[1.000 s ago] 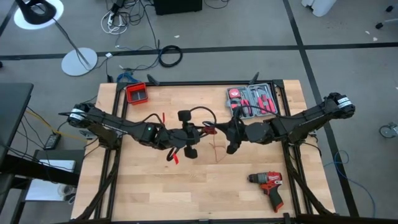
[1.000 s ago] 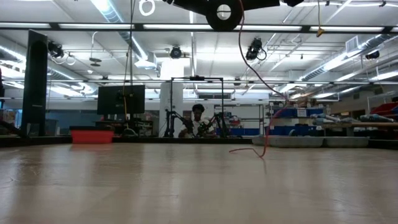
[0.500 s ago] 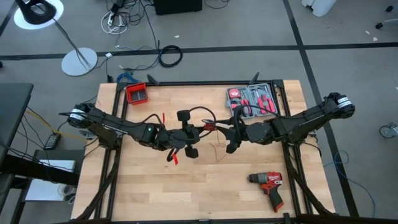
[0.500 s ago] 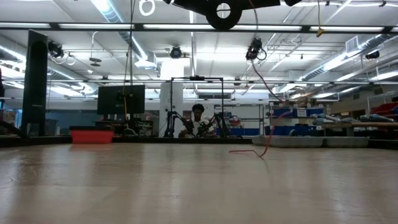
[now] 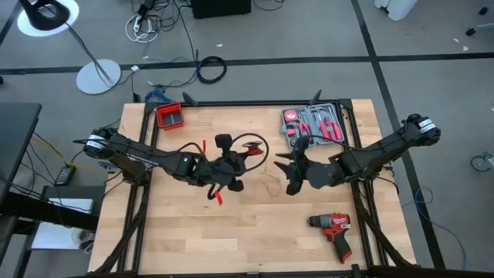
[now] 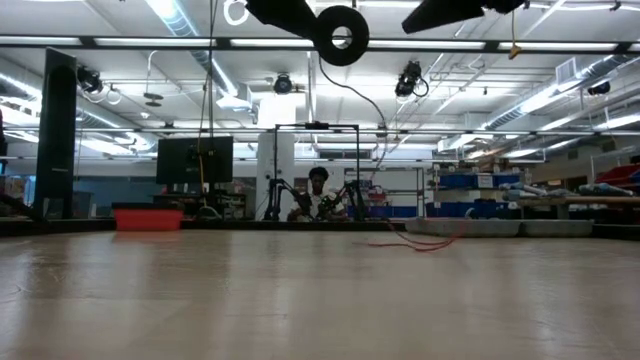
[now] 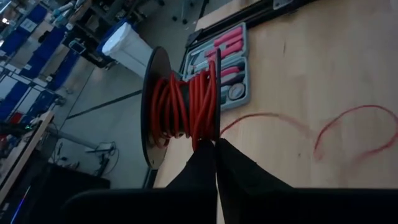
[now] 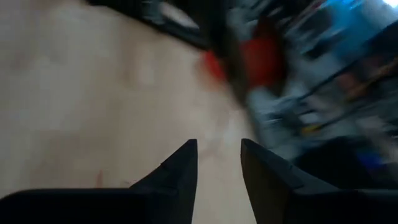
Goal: Coil cords
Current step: Uncoil the red wire from the black spool
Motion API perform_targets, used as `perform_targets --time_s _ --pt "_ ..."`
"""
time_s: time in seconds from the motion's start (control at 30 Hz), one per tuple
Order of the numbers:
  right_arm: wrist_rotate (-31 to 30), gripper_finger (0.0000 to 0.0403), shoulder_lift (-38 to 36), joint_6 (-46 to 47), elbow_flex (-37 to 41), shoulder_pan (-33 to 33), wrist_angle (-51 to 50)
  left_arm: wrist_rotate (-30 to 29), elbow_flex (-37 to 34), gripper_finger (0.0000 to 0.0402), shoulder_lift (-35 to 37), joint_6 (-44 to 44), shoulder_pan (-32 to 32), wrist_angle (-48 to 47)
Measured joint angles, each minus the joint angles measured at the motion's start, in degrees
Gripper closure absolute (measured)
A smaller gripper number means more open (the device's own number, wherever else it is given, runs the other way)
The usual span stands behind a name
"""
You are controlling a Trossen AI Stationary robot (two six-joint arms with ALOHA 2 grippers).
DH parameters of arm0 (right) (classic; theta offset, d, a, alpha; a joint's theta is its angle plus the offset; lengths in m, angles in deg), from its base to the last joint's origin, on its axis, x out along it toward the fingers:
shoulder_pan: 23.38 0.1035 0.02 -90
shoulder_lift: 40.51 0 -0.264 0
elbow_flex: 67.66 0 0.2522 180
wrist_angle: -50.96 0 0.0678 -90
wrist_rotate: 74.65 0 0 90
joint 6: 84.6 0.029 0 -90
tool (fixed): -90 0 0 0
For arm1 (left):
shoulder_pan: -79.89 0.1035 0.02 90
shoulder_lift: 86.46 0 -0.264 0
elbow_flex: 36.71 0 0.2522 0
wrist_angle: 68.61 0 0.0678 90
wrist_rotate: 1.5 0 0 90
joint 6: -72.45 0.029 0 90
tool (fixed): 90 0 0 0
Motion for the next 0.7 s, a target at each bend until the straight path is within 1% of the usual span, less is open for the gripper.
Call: perform_targets --time_s 0.1,0.17,0.3,0.4,0.47,0.53,0.7 --pt "7.58 0.0290 0.30 7.29 0.00 -2.07 -1.49 -0.05 0.00 0.0401 0.00 0.21 0.02 0.39" --pt "9.55 0.0293 0.82 9.20 0.16 -3.36 -1.50 0.07 0.00 0.0401 0.00 0.59 0.00 1.86" --pt "11.48 0.0296 1.16 9.17 2.46 -6.23 1.33 0.29 0.00 0.0401 0.04 2.11 -0.11 5.31" --pt "14.21 0.0296 1.18 7.88 4.51 -8.17 4.49 0.78 0.00 0.0401 0.04 2.97 -0.35 5.99" --pt "14.47 0.0298 1.18 5.92 5.17 -8.78 5.65 0.96 0.00 0.0401 0.04 3.24 -0.39 5.94" --pt "14.65 0.0300 1.18 4.03 5.22 -8.94 6.21 2.30 0.00 0.0401 0.04 3.28 -0.39 5.68" --pt "14.01 0.0307 1.09 -2.91 5.21 -8.94 11.17 5.54 0.00 0.0401 0.04 3.35 -0.39 5.54"
